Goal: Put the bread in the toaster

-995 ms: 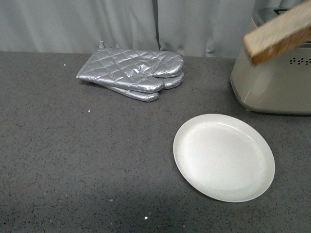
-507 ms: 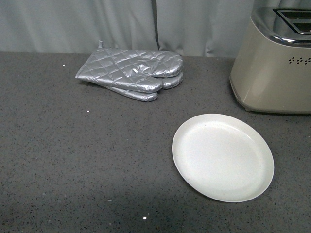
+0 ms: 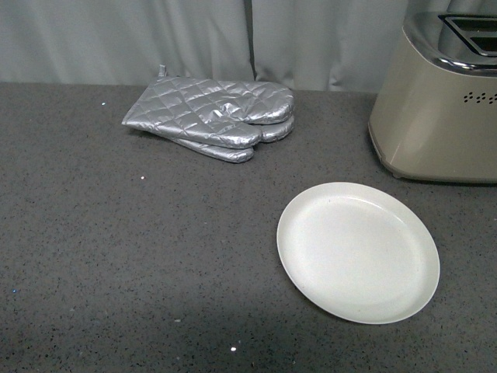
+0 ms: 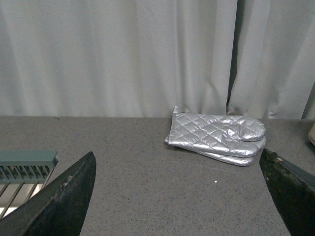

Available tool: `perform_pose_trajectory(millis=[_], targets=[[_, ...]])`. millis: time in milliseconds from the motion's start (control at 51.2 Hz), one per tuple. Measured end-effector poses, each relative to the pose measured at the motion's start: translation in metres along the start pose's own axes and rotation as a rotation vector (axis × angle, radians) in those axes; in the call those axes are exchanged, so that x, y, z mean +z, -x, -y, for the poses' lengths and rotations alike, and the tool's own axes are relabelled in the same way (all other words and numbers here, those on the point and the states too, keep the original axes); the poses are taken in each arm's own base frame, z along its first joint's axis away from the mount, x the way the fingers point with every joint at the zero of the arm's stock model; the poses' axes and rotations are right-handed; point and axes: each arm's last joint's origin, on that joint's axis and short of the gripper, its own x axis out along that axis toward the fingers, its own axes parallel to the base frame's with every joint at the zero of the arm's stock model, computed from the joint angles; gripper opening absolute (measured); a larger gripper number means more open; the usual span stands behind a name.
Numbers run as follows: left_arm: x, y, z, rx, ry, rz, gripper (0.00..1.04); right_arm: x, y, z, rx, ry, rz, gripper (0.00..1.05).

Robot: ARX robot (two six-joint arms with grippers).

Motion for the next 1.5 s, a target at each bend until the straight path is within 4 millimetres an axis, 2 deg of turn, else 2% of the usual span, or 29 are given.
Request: perform_pose_trajectory(millis=[410,527,624,839,976,1054,1132,1151,1190,1229,1307,1346,1405,1502], targets=[[0.000,0.000,0.000,0.000,0.000,0.000,0.98,-0.005,-0.003,0.002,-0.083,-0.006,0.020,0.02],[0.000,0.000,0.000,0.000,0.000,0.000,0.98,-0.007,-0.002,0.003,-0.095,0.012,0.016,0.25],[0.000,0.000,0.000,0.000,0.000,0.000,0.98,-0.007,-0.001,0.001,-0.084,0.007,0.010,0.48],[0.000,0.000,0.000,0.000,0.000,0.000,0.98,-0.003,0.011,-0.011,-0.052,0.003,-0.011,0.96],[0.000,0.000,0.000,0.000,0.000,0.000,0.98,0.003,0.033,-0.006,0.027,0.025,-0.009,0.95],[0.000,0.000,0.000,0.000,0.000,0.000,0.98,0.005,0.061,0.011,0.114,0.073,-0.010,0.95],[0.000,0.000,0.000,0.000,0.000,0.000,0.98,0.001,0.098,0.048,0.213,0.181,-0.050,0.95],[0.000,0.000,0.000,0.000,0.000,0.000,0.98,0.000,0.102,0.052,0.220,0.189,-0.057,0.95],[0.000,0.000,0.000,0.000,0.000,0.000,0.98,-0.006,0.117,0.075,0.375,0.266,-0.126,0.90],[0.000,0.000,0.000,0.000,0.000,0.000,0.98,-0.012,0.135,0.100,0.614,0.359,-0.148,0.81],[0.000,0.000,0.000,-0.001,0.000,0.000,0.98,-0.020,0.162,0.156,0.753,0.609,-0.060,0.67],[0.000,0.000,0.000,0.000,0.000,0.000,0.98,-0.027,0.165,0.186,0.789,0.733,-0.055,0.60],[0.000,0.000,0.000,0.003,0.000,0.000,0.98,-0.032,0.161,0.211,0.806,0.815,-0.038,0.51],[0.000,0.000,0.000,-0.001,-0.001,0.001,0.98,-0.018,0.160,0.220,0.853,0.815,0.039,0.33]])
